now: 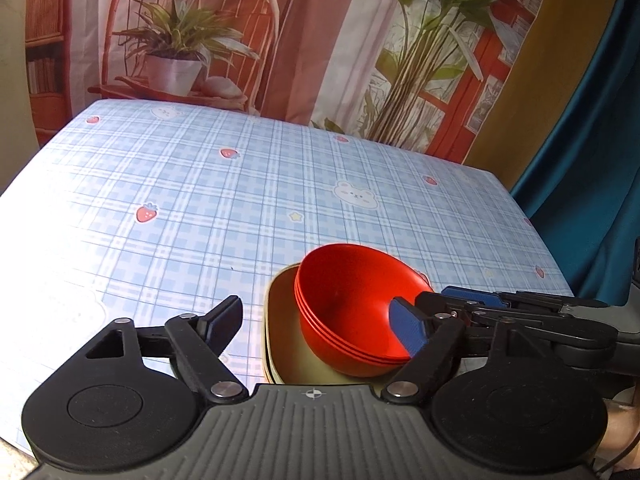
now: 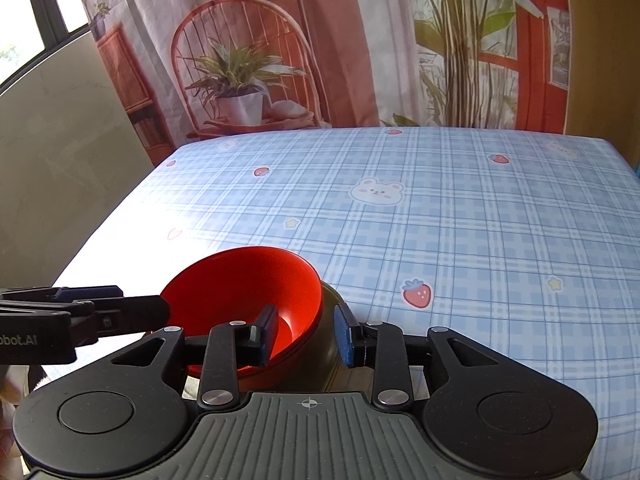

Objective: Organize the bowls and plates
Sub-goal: 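Open both grippers and pull them back from the bowls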

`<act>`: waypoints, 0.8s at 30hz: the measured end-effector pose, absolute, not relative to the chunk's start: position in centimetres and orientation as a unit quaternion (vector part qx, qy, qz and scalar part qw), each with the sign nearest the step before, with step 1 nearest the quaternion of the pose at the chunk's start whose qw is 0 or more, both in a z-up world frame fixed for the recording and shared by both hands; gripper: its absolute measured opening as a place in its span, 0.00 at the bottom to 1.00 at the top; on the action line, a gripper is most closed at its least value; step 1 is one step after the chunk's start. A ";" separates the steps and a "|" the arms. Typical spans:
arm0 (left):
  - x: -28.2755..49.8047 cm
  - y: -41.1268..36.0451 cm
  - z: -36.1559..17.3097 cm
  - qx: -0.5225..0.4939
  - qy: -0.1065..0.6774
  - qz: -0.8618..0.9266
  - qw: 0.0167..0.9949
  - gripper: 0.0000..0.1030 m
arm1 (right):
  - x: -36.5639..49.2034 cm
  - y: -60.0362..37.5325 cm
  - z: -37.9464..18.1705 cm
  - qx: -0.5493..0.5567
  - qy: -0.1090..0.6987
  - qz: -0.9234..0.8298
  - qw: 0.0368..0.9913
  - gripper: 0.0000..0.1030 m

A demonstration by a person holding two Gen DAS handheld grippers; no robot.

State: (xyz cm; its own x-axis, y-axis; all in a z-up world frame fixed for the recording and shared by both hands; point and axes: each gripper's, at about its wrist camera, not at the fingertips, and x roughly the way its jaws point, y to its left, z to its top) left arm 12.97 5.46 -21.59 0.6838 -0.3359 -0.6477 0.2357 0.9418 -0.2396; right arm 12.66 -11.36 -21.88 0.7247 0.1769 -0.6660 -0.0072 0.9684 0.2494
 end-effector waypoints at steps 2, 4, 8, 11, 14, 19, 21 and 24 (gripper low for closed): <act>12.4 5.7 -20.6 -0.065 0.351 -0.149 0.922 0.89 | 12.2 -11.5 -21.3 0.113 0.358 0.043 0.926 0.38; 11.8 5.8 -19.6 -0.053 0.342 -0.145 0.927 0.91 | 11.6 -11.6 -20.4 0.107 0.348 0.038 0.930 0.48; 9.9 5.3 -17.0 0.003 0.312 -0.145 0.939 1.00 | 10.1 -11.9 -18.3 0.095 0.334 0.035 0.937 0.65; 8.3 5.3 -14.9 0.011 0.287 -0.151 0.946 1.00 | 8.4 -12.2 -16.2 0.092 0.309 0.035 0.946 0.86; 6.8 5.3 -13.0 0.015 0.265 -0.142 0.954 1.00 | 6.8 -12.7 -13.6 0.092 0.279 0.026 0.955 0.99; 4.4 4.4 -10.6 0.045 0.233 -0.117 0.964 1.00 | 4.6 -12.9 -10.1 0.090 0.257 0.015 0.962 1.00; 3.4 4.2 -9.7 0.053 0.222 -0.112 0.967 1.00 | 3.6 -12.5 -9.0 0.083 0.250 0.012 0.965 1.00; 2.2 4.1 -9.0 0.050 0.223 -0.130 0.965 1.00 | 2.4 -12.0 -7.8 0.079 0.252 0.011 0.964 1.00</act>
State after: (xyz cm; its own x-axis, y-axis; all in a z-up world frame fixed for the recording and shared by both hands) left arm 2.17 4.14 -9.00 0.8664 -0.2288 -0.4438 0.2731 0.9612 0.0377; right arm 2.39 -12.03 -7.84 0.8723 0.0613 -0.4851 0.0184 0.9873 0.1579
